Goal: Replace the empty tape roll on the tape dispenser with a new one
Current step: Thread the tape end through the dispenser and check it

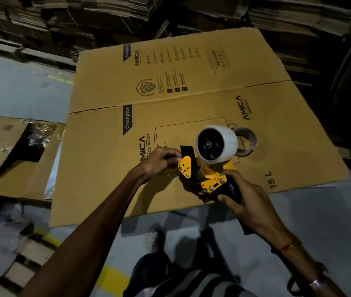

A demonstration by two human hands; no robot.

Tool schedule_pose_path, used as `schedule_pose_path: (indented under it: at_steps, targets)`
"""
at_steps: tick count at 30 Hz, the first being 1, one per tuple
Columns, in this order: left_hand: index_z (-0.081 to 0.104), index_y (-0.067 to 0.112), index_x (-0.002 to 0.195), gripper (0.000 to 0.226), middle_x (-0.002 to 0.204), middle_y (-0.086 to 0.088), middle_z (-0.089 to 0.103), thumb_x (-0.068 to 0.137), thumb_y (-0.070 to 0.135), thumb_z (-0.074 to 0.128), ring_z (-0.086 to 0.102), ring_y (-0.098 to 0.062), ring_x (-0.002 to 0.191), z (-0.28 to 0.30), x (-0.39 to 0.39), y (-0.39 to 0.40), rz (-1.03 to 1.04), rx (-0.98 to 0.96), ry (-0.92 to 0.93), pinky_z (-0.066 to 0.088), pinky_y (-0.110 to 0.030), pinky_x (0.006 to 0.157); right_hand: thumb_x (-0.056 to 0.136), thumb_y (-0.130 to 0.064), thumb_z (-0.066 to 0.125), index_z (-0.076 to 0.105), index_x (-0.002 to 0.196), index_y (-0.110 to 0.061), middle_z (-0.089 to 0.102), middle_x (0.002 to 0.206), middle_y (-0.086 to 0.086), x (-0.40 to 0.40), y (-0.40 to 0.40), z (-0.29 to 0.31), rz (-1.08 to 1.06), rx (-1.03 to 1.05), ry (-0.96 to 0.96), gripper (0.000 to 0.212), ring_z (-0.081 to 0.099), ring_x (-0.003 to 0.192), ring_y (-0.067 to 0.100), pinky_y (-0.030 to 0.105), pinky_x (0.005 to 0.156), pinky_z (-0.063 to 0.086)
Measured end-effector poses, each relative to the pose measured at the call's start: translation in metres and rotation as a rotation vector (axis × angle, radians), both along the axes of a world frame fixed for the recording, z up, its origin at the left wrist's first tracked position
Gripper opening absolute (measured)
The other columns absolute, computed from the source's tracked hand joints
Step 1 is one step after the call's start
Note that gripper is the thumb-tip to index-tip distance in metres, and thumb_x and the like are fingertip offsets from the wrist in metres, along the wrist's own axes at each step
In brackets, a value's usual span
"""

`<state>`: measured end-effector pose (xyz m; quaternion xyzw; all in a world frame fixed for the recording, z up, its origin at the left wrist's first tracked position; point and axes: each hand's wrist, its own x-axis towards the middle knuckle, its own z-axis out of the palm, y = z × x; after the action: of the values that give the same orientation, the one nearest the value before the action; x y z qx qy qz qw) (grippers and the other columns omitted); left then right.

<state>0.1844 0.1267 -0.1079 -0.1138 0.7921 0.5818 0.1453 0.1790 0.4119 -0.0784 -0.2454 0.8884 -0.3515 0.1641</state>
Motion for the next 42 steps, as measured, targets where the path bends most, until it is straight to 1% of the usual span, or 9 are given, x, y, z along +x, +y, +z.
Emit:
schedule_pose_path:
  at_steps: [5,12,16,18,21,26,30,33,42]
  targets:
    - [0.068,-0.002,0.105,0.016,0.104,-0.012,0.067,0.098,0.0,0.054,0.061,-0.016,0.099,-0.017,0.0,-0.007,-0.124,0.074,-0.095,0.048,-0.027,0.092,0.089,-0.019,0.074,0.042,0.139,-0.032,0.065,0.103,-0.004,0.049,-0.008,-0.018,-0.037,0.107,0.19,0.061,0.063,0.082,0.024,0.032,0.057,0.043]
    - [0.066,-0.011,0.095,0.015,0.092,-0.015,0.062,0.097,-0.005,0.053,0.057,-0.021,0.088,-0.027,-0.001,-0.02,-0.359,0.053,-0.093,0.046,-0.021,0.078,0.09,-0.012,0.071,0.044,0.137,-0.039,0.066,0.117,0.004,0.111,-0.037,-0.029,-0.261,0.089,0.218,0.061,0.067,0.066,0.033,0.047,0.05,0.055]
    - [0.067,-0.013,0.101,0.016,0.098,-0.022,0.066,0.097,-0.004,0.054,0.06,-0.023,0.092,-0.037,-0.008,-0.027,-0.439,0.018,-0.112,0.049,-0.033,0.086,0.082,-0.003,0.079,0.047,0.132,-0.031,0.07,0.104,0.009,0.133,-0.062,-0.031,-0.356,0.072,0.222,0.066,0.06,0.055,0.018,0.021,0.048,0.048]
    - [0.067,-0.012,0.101,0.017,0.095,-0.018,0.067,0.097,-0.005,0.053,0.061,-0.016,0.088,-0.037,-0.012,-0.028,-0.483,-0.008,-0.099,0.048,-0.022,0.082,0.082,-0.003,0.078,0.048,0.131,-0.027,0.069,0.107,0.01,0.139,-0.071,-0.034,-0.383,0.095,0.208,0.062,0.055,0.055,0.012,0.013,0.049,0.04]
    - [0.069,-0.005,0.096,0.017,0.079,-0.004,0.063,0.096,-0.007,0.052,0.059,0.003,0.069,-0.04,-0.015,-0.031,-0.522,-0.012,-0.092,0.045,-0.015,0.069,0.085,-0.007,0.076,0.052,0.132,-0.026,0.066,0.121,0.01,0.148,-0.079,-0.04,-0.412,0.147,0.174,0.055,0.064,0.061,0.019,0.022,0.05,0.044]
    - [0.07,-0.002,0.105,0.021,0.075,0.002,0.063,0.095,-0.01,0.053,0.058,0.001,0.06,-0.047,-0.015,-0.035,-0.507,-0.041,-0.077,0.046,-0.015,0.058,0.101,-0.047,0.038,0.046,0.139,-0.039,0.06,0.118,-0.003,0.155,-0.083,-0.052,-0.481,0.293,0.017,0.039,0.06,0.081,0.011,0.022,0.061,0.047]
    - [0.067,-0.009,0.104,0.018,0.104,-0.014,0.059,0.095,-0.009,0.052,0.061,-0.028,0.068,-0.051,-0.015,-0.033,-0.516,-0.072,-0.018,0.056,-0.032,0.06,0.092,-0.026,0.058,0.04,0.139,-0.045,0.057,0.127,0.005,0.16,-0.09,-0.047,-0.403,0.337,0.052,0.054,0.064,0.09,0.026,0.041,0.059,0.058]
    - [0.067,-0.002,0.111,0.028,0.097,-0.005,0.062,0.094,-0.013,0.047,0.058,-0.012,0.071,-0.051,-0.017,-0.027,-0.415,-0.047,0.011,0.045,-0.007,0.059,0.088,-0.013,0.068,0.037,0.14,-0.047,0.056,0.13,0.003,0.159,-0.093,-0.046,-0.441,0.36,0.031,0.069,0.064,0.094,0.028,0.044,0.06,0.059]
    - [0.058,-0.002,0.125,0.034,0.11,-0.008,0.063,0.095,-0.012,0.045,0.059,-0.012,0.094,-0.05,-0.006,-0.021,-0.403,0.157,-0.1,0.048,-0.011,0.073,0.084,-0.01,0.072,0.04,0.138,-0.045,0.052,0.136,0.001,0.165,-0.094,-0.053,-0.468,0.439,-0.021,0.072,0.061,0.105,0.032,0.04,0.064,0.055]
